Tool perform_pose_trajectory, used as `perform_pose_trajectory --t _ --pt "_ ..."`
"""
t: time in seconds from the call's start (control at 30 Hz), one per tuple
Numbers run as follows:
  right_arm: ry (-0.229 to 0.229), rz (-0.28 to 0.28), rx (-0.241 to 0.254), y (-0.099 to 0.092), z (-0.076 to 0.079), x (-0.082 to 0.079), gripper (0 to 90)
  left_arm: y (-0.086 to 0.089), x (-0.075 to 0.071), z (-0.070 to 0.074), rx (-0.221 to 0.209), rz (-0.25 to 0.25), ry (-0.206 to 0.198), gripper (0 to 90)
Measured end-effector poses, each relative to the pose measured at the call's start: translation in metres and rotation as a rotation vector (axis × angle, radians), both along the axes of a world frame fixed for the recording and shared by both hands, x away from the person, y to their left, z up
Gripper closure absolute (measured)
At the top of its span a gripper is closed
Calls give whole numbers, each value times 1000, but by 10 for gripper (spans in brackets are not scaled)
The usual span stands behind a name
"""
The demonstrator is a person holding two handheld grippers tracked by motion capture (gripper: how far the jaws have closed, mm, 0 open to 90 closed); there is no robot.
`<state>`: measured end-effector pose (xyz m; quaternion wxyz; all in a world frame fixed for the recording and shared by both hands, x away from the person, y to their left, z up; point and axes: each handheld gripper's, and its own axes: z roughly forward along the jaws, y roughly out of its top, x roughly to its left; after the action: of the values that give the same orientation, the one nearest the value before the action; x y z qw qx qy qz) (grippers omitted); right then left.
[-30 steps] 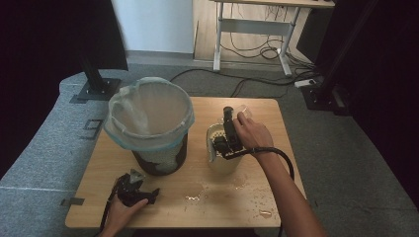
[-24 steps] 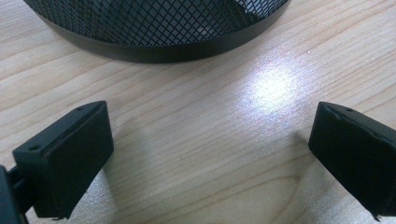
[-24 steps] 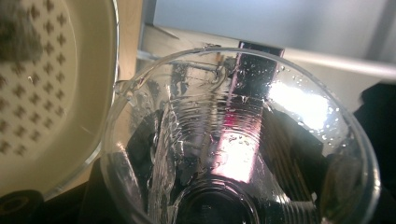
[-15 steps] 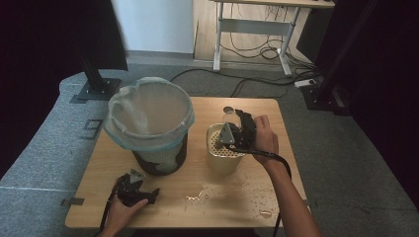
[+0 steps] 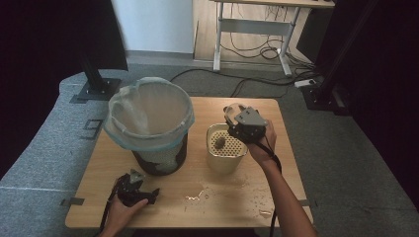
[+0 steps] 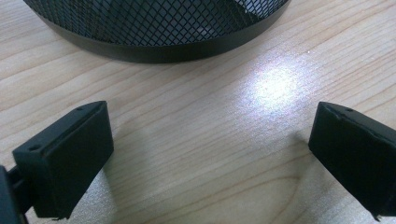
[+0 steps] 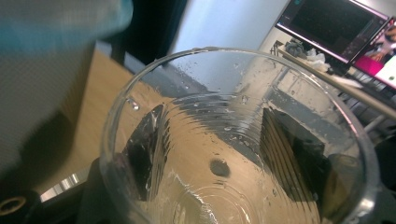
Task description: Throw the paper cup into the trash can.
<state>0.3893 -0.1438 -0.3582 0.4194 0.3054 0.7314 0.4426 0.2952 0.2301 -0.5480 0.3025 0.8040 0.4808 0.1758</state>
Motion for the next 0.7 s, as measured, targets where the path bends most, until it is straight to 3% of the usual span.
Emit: perform_pose_trajectory --t 0.13,0.33,0.43,0.5,0.63,0.67,0.7 --pt "3 62 167 7 28 -3 421 0 0 0 0 0 0 0" --pt "2 204 298 45 77 -10 419 0 0 0 2 -5 0 0" --pt "3 271 314 70 95 -12 415 0 0 0 2 -5 0 0" --pt "5 313 299 92 106 -11 408 0 0 0 1 -6 -1 0" --pt "38 369 272 129 113 -4 387 0 -1 0 1 -10 -1 0" --pt "38 369 272 129 113 -4 387 0 -1 0 1 -10 -1 0" --pt "62 385 267 144 112 1 363 0 -1 0 1 -13 -1 0"
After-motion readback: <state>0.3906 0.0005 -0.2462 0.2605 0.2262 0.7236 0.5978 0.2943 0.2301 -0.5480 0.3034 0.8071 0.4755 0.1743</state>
